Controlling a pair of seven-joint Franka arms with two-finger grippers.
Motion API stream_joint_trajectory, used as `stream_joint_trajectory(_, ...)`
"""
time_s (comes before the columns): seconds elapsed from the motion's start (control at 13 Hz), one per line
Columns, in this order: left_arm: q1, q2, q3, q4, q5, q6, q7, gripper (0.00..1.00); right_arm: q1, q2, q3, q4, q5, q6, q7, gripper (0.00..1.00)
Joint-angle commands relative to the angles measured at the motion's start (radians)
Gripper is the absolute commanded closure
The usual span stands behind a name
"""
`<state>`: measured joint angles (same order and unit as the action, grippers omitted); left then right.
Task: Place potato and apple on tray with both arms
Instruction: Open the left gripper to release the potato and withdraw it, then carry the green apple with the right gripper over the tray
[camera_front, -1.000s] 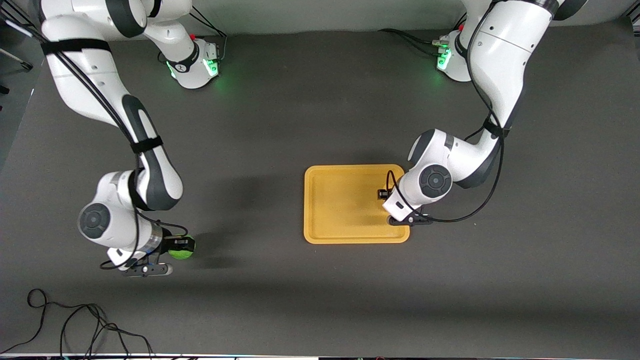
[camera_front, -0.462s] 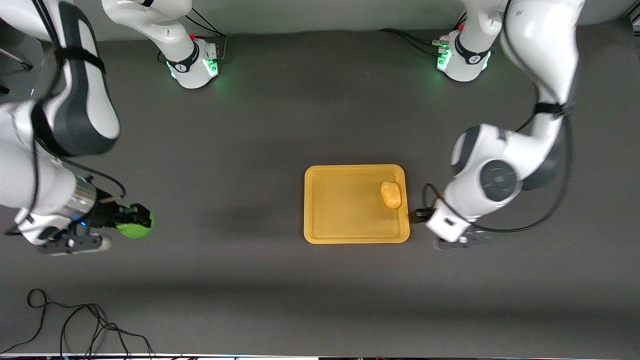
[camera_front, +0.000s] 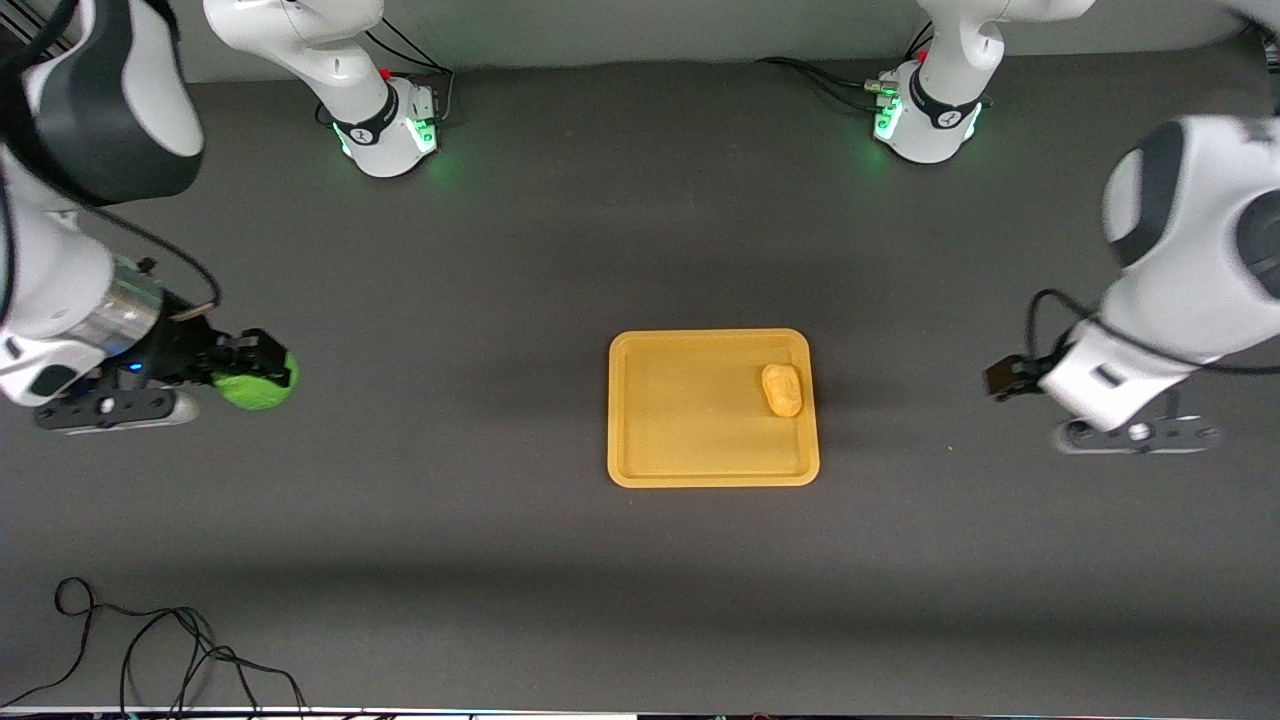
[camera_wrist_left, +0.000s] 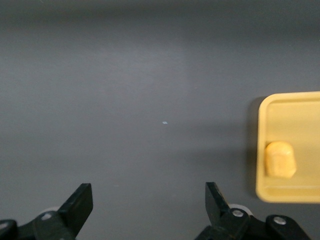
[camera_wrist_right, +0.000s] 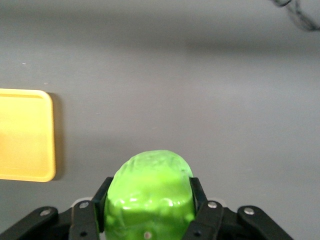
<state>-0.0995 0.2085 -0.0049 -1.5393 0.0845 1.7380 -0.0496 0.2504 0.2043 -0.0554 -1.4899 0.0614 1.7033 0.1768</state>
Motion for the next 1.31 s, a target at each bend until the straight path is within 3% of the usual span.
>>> stream_joint_trajectory(0.0, 0.082, -0.092, -0.004, -0.114, -0.096, 0.038, 0.218, 0.00, 0.162, 0.029, -0.006, -0.010, -0.018, 0.051, 0.200, 0.64)
stream_joint_trajectory(0.15, 0.104, -0.110, -0.003, -0.131, -0.106, 0.048, 0.241, 0.00, 0.277, 0.116, -0.004, 0.058, -0.020, 0.105, 0.385, 0.64)
stream_joint_trajectory(0.46, 0.155, -0.185, -0.001, -0.269, -0.106, 0.202, 0.355, 0.00, 0.479, 0.395, -0.003, 0.380, -0.043, 0.098, 0.711, 0.64)
stream_joint_trajectory(0.62, 0.152, -0.186, -0.004, -0.263, -0.097, 0.215, 0.352, 0.00, 0.562, 0.498, -0.001, 0.483, -0.046, 0.098, 0.811, 0.64)
stream_joint_trajectory(0.92, 0.142, -0.179, -0.013, -0.246, -0.081, 0.195, 0.273, 0.00, 0.674, 0.618, -0.008, 0.517, -0.081, 0.166, 0.874, 0.64)
stream_joint_trajectory(1.23, 0.142, -0.124, -0.014, -0.162, -0.095, 0.146, 0.229, 0.00, 0.676, 0.766, -0.008, 0.516, -0.124, 0.343, 0.872, 0.64)
